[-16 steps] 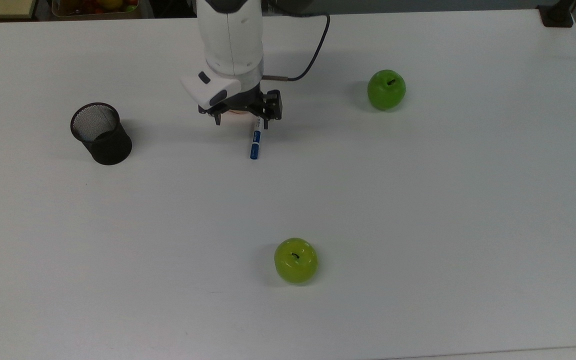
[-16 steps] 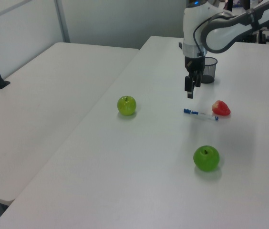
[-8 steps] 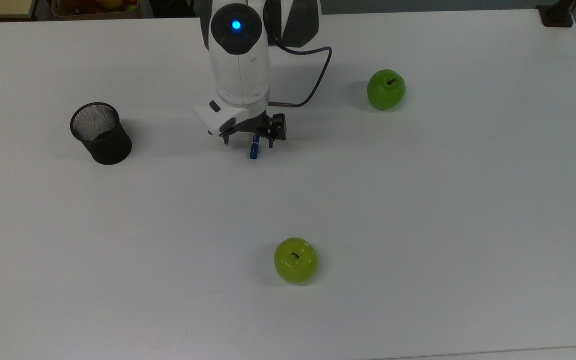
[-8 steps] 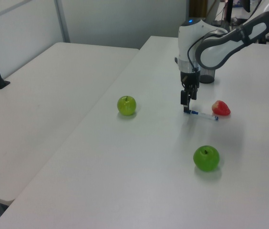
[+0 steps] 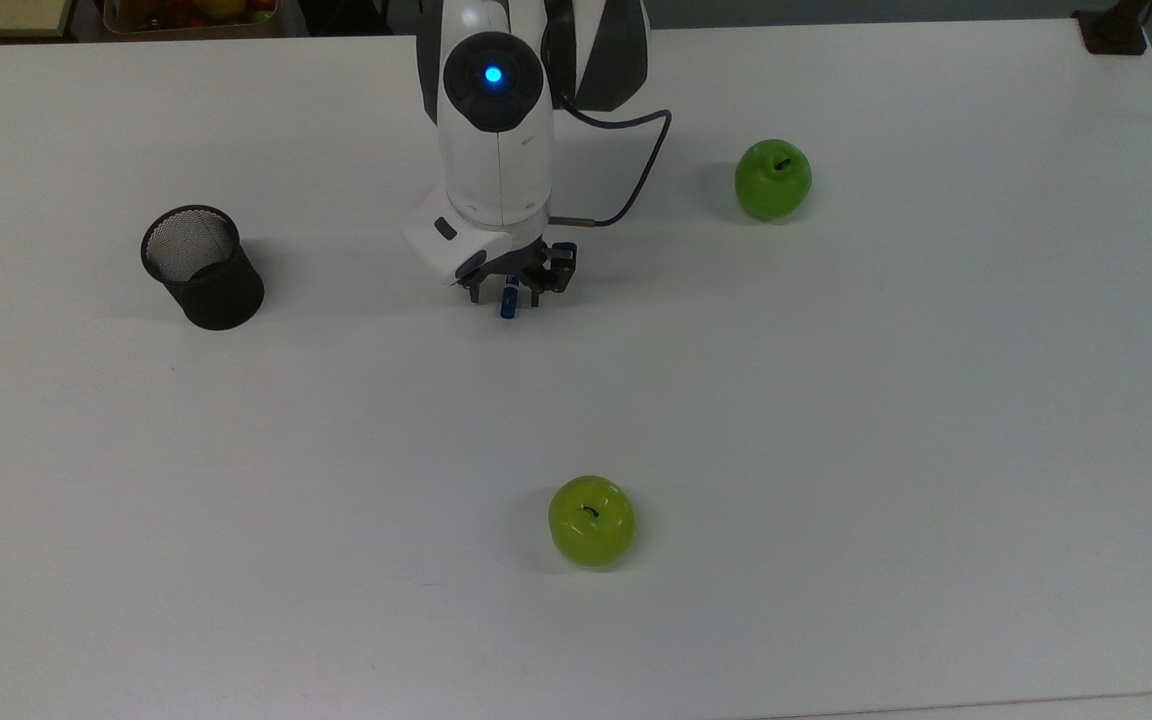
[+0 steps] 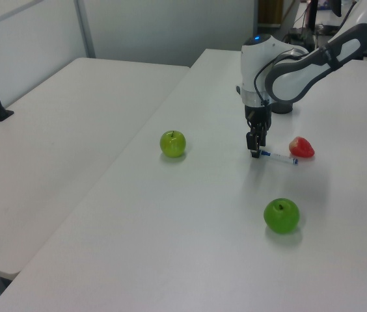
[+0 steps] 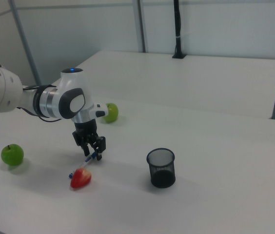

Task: Place marker
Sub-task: 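Close the gripper on the marker near its blue cap, then lift the marker and carry it over the black mesh pen cup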

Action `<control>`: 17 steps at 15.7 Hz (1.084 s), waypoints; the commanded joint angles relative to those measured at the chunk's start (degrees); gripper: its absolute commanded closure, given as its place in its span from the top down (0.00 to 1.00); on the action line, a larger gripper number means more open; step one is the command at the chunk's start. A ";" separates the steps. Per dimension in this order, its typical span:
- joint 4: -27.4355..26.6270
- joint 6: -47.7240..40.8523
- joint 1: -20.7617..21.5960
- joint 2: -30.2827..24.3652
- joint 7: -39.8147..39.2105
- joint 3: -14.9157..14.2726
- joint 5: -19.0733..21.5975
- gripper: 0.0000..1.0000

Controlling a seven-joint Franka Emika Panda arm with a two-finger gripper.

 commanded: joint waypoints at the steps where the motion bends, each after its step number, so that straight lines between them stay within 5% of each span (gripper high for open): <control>1: -0.73 1.61 0.47 -0.29 1.78 -0.12 -1.17 0.44; 7: -0.73 1.61 0.56 -0.38 1.69 -0.12 -1.44 0.09; 17: 1.54 -4.09 0.38 -2.75 1.86 -0.12 -1.35 0.07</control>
